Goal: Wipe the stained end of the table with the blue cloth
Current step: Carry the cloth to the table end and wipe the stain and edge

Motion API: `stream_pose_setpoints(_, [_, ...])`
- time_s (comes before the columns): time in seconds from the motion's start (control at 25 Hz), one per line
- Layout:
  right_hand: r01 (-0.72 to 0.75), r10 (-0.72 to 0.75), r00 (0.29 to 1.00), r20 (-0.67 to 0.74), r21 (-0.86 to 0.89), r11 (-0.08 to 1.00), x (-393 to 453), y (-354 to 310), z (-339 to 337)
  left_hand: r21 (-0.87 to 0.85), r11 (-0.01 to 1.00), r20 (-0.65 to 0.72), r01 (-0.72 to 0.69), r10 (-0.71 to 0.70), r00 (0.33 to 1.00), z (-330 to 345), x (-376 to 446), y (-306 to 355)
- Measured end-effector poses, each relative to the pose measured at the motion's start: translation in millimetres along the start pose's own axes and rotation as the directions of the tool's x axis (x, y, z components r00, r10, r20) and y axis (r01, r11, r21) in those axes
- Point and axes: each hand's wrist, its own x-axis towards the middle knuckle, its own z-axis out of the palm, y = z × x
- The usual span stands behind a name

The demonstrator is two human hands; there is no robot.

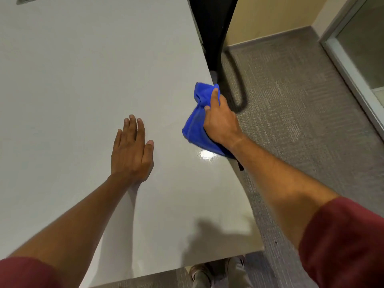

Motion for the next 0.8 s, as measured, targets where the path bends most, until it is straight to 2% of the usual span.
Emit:
stream_pose_setpoints(0.2, [-0.014, 0.014, 1.0, 0.014, 0.02, 1.0, 3, 0, -1, -0.007, 1.0, 0.002, -0.007, 0.007, 1.0, 2, -1, -1])
stream_pose_setpoints(0.4, [0.019, -0.02, 1.0, 0.004, 0.044, 0.999, -84, 15, 0, -0.027, 1.0, 0.0, -0.006, 0.006, 1.0, -2, 1, 0])
stream_pose_setpoints(0.64, [-0.085, 0.084, 0.996, 0.033, 0.031, 0.996, -191, 25, -5, -0.02, 1.0, 0.004, -0.016, 0.016, 1.0, -7, -1, 3])
stream_pose_setpoints(0.8, [-0.102, 0.101, 0.994, 0.034, 0.037, 0.994, -192, 26, -8, -0.024, 1.0, 0.011, -0.019, 0.019, 1.0, -10, -3, 7])
